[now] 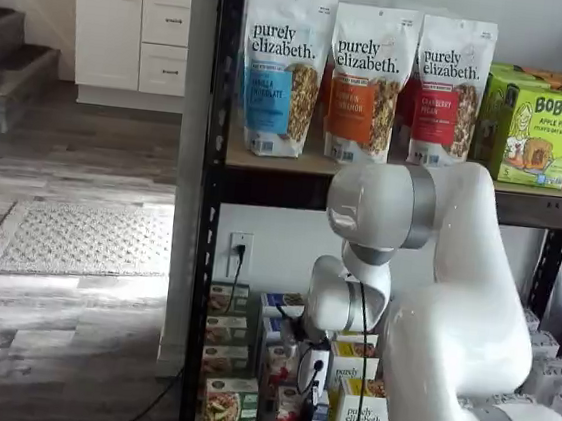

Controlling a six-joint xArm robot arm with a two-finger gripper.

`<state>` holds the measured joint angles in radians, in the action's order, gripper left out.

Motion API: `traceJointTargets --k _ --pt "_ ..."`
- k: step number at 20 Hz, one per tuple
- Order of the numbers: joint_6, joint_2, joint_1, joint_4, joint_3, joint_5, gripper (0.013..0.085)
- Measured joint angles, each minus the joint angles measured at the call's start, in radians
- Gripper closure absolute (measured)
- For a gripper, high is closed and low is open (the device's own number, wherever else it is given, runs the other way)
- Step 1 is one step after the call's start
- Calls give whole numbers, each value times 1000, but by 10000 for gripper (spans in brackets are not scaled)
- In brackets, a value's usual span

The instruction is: Pick up the blue and white box that is on the bottom shelf, the second box from the left

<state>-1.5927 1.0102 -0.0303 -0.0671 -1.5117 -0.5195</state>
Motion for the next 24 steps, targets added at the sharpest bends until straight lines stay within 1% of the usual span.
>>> traceJointTargets --k 1,2,3,4,5,6,7,13,19,24 --pt "-2 -1 0 -2 1 -1 370" --pt "-4 -1 1 -3 1 -2 370" --pt "-5 -2 1 -5 2 -3 410" --pt "-6 -2 1 -6 2 -3 410" --pt "-7 -3 1 -7 3 -4 450" --pt "-8 -4 1 -8 3 -5 450" --pt "-8 -4 1 -8 4 -5 490" --pt "-1 -13 0 -1 15 -3 490" --pt "-15 -44 -6 -23 60 10 490" --pt "-42 -101 -12 -58 136 35 490"
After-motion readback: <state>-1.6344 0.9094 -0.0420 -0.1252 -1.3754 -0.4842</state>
